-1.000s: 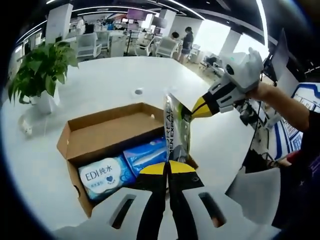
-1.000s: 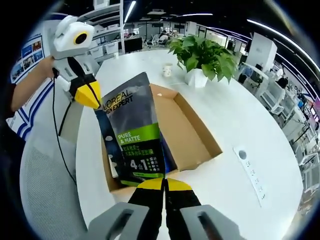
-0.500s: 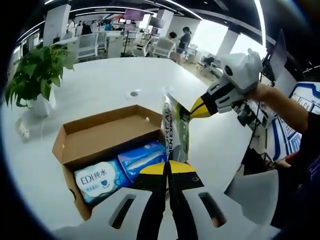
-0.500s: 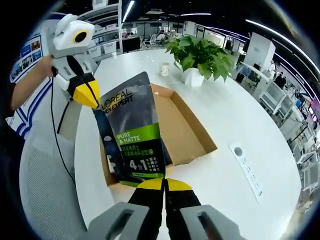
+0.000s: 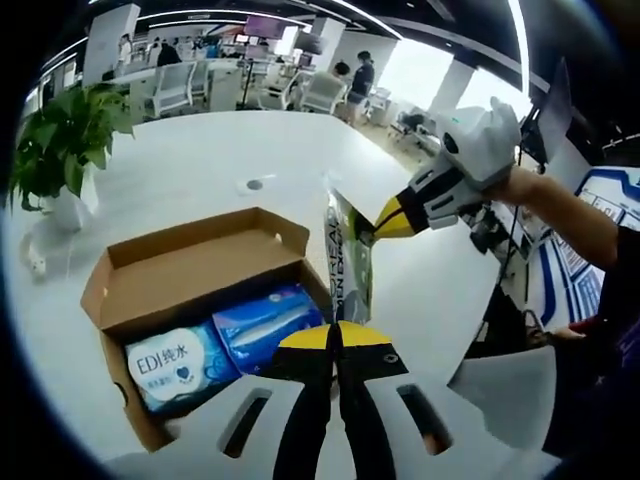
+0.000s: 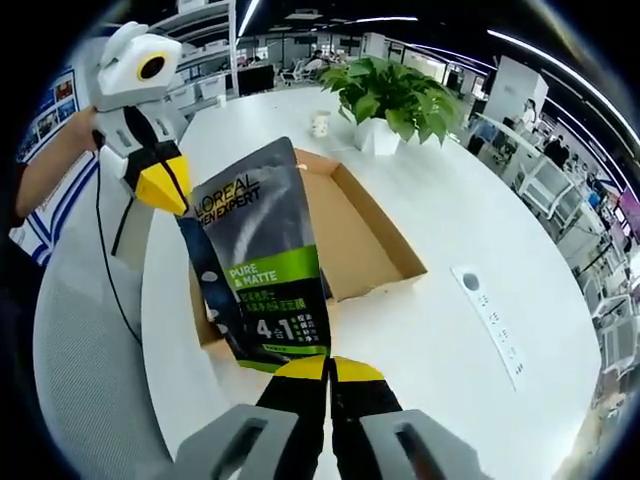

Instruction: Operate the shoe box by opening the lid, removing the specified soft item, and placing it in the target area until the item is outside and the box remains undamaged.

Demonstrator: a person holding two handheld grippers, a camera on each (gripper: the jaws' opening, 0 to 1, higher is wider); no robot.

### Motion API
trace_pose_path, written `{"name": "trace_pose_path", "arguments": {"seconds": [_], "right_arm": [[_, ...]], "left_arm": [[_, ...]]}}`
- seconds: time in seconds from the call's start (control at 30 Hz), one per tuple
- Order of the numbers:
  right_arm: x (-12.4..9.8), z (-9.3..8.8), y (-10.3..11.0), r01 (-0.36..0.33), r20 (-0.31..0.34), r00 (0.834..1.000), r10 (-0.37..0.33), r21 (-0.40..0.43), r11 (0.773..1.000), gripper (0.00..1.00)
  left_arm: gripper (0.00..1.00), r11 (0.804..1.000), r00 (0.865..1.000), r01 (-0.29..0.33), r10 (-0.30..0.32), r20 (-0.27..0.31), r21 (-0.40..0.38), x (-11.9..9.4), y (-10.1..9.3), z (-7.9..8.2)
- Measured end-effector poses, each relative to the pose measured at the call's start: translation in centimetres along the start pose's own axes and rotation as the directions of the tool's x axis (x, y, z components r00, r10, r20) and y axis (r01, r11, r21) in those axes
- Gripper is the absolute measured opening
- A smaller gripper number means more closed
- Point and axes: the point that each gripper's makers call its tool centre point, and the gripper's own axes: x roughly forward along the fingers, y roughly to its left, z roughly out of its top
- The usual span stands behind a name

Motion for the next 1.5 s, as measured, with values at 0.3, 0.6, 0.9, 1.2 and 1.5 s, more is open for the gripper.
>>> {"name": "trace_pose_path", "arguments": {"seconds": [0.3, 0.6, 0.9, 1.2, 1.5], "right_arm": [[0.8, -2.6, -0.8, 0.008, -0.038, 0.999, -0.008, 0.013, 1.0, 0.0], [1.8, -4.4, -1.4, 0.015, -0.069, 0.998, -0.013, 0.023, 1.0, 0.0], [2.8, -5.2, -2.0, 0.029, -0.083, 0.996, -0.027, 0.016, 0.999, 0.0], [3.7, -6.2, -2.4, 0.039, -0.087, 0.996, -0.037, 0.03, 0.999, 0.0], [4.0, -6.6, -3.2, 0.08, -0.058, 0.995, -0.078, 0.043, 0.996, 0.0]], "left_arm": [[0.0, 1.0, 1.0, 0.023, -0.023, -0.014, -0.008, 2.1, -1.5, -0.8], [0.0, 0.999, 0.999, 0.032, -0.032, -0.034, -0.015, 3.7, -2.5, -1.7], [0.0, 1.0, 0.999, 0.025, -0.026, -0.044, -0.014, 4.8, -3.0, -1.9], [0.0, 0.999, 0.998, 0.027, -0.029, -0.055, -0.022, 5.7, -3.3, -2.4], [0.0, 1.0, 0.997, 0.028, -0.028, -0.066, -0.006, 6.8, -3.8, -2.5]]}}
